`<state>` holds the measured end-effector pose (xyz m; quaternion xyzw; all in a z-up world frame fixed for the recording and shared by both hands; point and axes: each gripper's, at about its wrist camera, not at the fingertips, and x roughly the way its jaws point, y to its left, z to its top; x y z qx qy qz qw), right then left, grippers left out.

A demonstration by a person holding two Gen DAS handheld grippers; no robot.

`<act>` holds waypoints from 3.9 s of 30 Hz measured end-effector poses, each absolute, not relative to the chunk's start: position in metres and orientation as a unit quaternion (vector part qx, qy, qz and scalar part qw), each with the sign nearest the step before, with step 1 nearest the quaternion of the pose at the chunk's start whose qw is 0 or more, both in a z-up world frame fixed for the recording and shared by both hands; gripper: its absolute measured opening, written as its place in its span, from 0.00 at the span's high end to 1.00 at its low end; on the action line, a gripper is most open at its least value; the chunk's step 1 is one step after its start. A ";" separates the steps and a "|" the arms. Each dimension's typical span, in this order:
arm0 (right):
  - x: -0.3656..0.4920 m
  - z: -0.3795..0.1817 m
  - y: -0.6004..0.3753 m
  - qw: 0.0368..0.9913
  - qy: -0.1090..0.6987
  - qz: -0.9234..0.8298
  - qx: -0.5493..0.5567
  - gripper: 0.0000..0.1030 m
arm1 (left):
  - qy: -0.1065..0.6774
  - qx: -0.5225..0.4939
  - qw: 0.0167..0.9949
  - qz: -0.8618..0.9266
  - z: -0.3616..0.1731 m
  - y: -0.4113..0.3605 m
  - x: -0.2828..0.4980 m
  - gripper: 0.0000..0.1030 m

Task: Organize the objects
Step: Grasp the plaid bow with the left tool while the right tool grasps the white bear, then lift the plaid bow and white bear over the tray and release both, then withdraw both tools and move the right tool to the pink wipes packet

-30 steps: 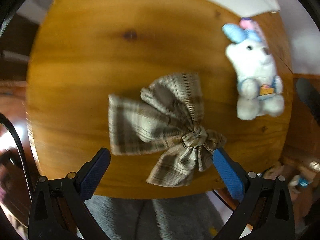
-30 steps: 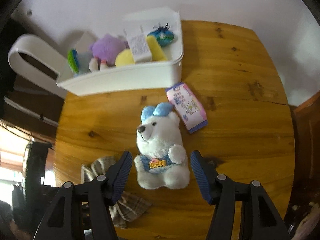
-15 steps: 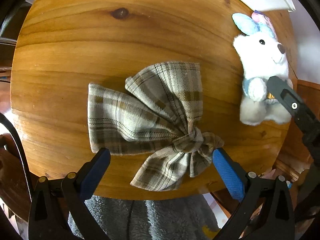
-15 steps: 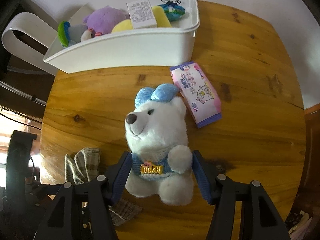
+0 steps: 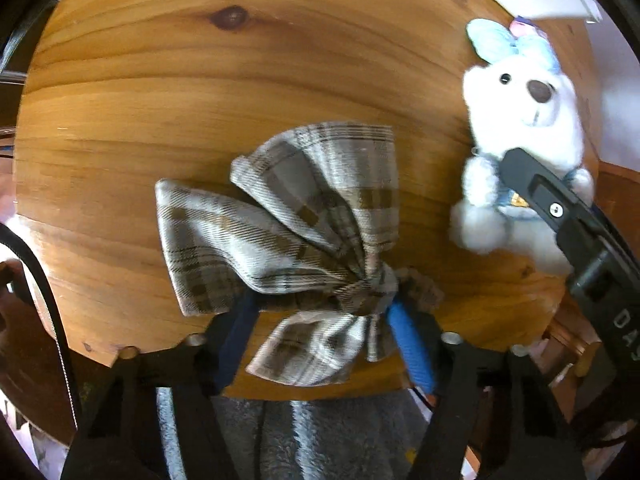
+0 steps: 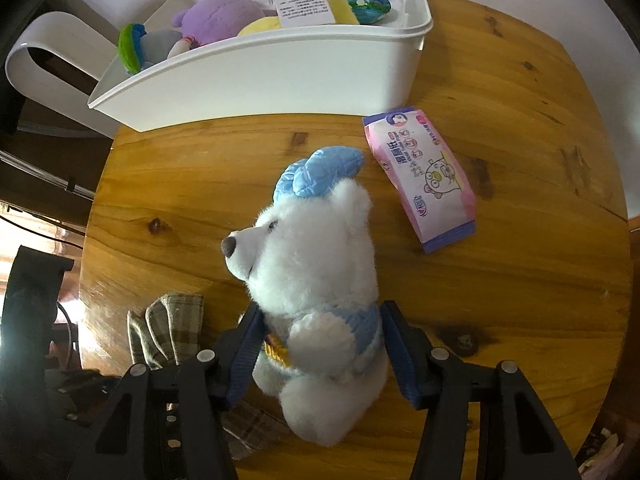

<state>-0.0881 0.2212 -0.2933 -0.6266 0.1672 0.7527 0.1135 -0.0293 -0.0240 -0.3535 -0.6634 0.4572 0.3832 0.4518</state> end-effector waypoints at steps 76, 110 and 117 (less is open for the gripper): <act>-0.293 -0.111 0.294 0.059 0.180 0.853 -0.486 0.49 | 0.420 -0.333 0.684 0.495 -0.102 0.169 -0.001 0.72; -0.223 -0.092 0.290 0.075 0.180 0.858 -0.475 0.32 | 0.440 -0.285 0.698 0.488 -0.092 0.129 -0.012 0.33; -0.202 -0.083 0.272 0.087 0.170 0.863 -0.467 0.32 | 0.440 -0.265 0.713 0.477 -0.083 0.112 -0.025 0.33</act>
